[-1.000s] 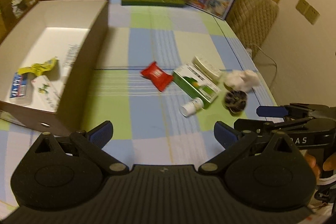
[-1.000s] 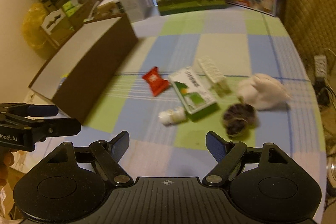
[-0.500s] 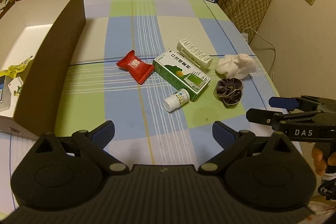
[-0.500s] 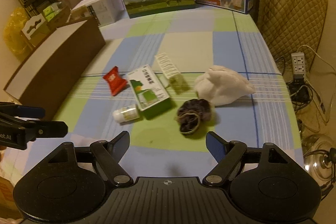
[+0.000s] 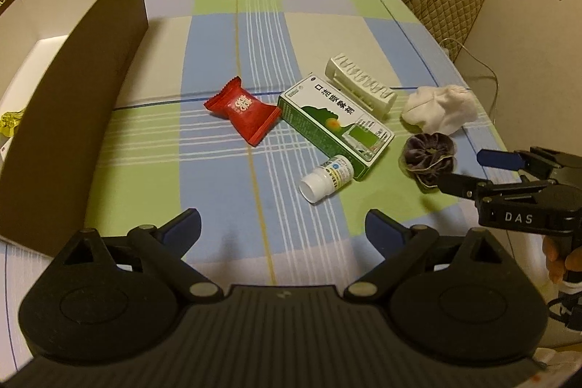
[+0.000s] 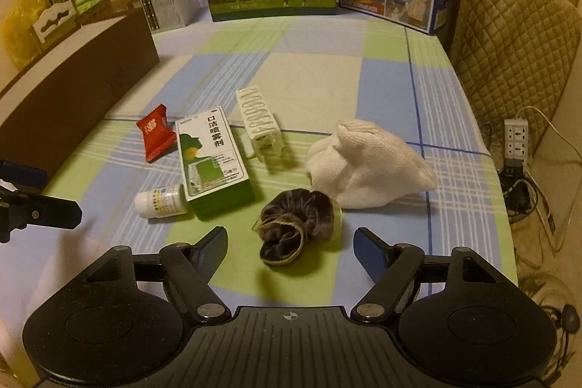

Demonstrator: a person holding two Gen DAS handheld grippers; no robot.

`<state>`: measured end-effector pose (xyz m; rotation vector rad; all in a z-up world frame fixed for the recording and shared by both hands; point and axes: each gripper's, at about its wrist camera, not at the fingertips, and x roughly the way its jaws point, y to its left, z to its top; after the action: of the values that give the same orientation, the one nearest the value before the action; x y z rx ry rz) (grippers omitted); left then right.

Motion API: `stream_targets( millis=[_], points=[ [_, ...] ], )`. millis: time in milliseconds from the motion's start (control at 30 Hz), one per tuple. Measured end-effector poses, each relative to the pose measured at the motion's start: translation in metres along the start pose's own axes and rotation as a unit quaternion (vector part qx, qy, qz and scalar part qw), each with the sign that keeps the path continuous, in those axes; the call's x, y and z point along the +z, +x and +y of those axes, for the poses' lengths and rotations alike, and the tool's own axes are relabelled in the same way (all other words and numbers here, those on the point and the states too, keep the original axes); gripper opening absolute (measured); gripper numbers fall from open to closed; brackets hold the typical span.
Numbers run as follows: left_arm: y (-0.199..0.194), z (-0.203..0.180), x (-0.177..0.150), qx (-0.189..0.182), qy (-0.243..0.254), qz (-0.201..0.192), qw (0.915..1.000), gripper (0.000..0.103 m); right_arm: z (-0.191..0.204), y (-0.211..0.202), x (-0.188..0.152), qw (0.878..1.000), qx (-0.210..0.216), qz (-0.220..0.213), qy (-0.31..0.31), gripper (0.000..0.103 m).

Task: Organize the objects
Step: 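Close the right tool on the brown scrunchie while the left tool grasps the white pill bottle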

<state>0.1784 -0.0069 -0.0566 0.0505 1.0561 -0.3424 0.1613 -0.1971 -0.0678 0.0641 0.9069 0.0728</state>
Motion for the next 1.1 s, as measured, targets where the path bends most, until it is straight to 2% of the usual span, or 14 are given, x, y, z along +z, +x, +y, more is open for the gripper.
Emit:
stream_targets(
  millis=[333, 400, 467, 500, 533, 633, 833, 900, 967, 1100],
  points=[
    [0.028, -0.012, 0.008, -0.006, 0.029, 0.015, 0.9994, 0.094, 0.003, 0.03, 0.002, 0.999, -0.007, 0.011, -0.042, 0.065],
    [0.032, -0.014, 0.01, -0.009, 0.036, 0.017, 0.9992, 0.093, 0.004, 0.034, 0.0, 0.999, -0.009, 0.01, -0.047, 0.059],
    [0.036, -0.016, 0.012, -0.01, 0.043, 0.018, 0.9989, 0.092, 0.004, 0.035, -0.001, 0.999, -0.009, 0.009, -0.052, 0.041],
    [0.038, -0.017, 0.013, -0.011, 0.047, 0.019, 0.9987, 0.092, 0.004, 0.035, -0.001, 0.999, -0.005, 0.007, -0.052, 0.037],
    [0.04, -0.018, 0.015, -0.011, 0.05, 0.019, 0.9985, 0.091, 0.004, 0.033, -0.001, 0.999, -0.001, 0.005, -0.053, 0.029],
    [0.044, -0.021, 0.017, -0.017, 0.061, 0.017, 0.9979, 0.088, 0.003, 0.028, -0.001, 0.999, -0.001, 0.006, -0.05, 0.022],
    [0.055, -0.027, 0.021, -0.028, 0.085, 0.019, 0.9958, 0.082, -0.01, 0.008, -0.004, 1.0, -0.001, 0.012, 0.0, 0.021],
    [0.059, -0.029, 0.023, -0.032, 0.091, 0.02, 0.9951, 0.078, -0.015, 0.002, -0.006, 1.0, -0.002, 0.014, 0.017, 0.021],
    [0.063, -0.03, 0.024, -0.039, 0.097, 0.024, 0.9942, 0.069, -0.02, -0.003, -0.008, 0.999, -0.004, 0.015, 0.033, 0.021],
    [0.07, -0.034, 0.027, -0.048, 0.112, 0.028, 0.9922, 0.065, -0.028, -0.009, -0.012, 0.998, -0.013, 0.02, 0.058, 0.021]
  ],
)
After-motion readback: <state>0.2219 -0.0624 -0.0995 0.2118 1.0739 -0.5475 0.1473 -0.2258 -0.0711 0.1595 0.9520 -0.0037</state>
